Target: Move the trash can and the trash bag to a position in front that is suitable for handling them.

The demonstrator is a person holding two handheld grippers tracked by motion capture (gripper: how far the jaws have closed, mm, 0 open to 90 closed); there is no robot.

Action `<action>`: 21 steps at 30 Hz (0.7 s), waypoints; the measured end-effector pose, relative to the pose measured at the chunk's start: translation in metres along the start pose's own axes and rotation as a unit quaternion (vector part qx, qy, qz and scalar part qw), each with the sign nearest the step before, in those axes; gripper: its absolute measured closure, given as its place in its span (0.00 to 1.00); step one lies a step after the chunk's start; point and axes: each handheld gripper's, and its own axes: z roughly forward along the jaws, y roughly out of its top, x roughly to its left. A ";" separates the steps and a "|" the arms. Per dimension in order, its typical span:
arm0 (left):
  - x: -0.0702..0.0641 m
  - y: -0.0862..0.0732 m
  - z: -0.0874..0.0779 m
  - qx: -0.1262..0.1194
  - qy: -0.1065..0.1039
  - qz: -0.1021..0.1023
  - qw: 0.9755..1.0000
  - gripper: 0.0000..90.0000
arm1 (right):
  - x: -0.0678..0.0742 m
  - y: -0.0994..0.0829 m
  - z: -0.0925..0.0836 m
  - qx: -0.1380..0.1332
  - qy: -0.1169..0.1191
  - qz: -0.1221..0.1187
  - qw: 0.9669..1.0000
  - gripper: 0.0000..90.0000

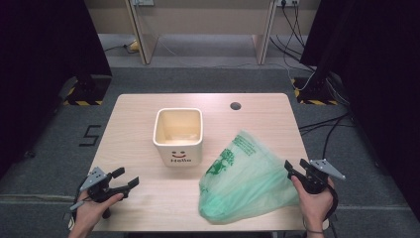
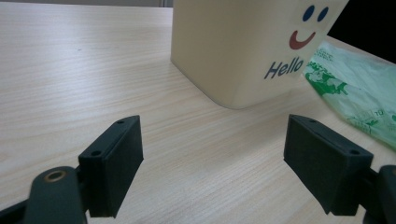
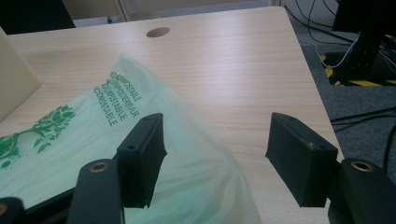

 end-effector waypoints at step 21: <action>-0.001 0.069 0.083 0.039 -0.087 0.136 0.986 0.20 | 0.002 0.001 0.001 -0.010 0.016 -0.010 1.000 0.40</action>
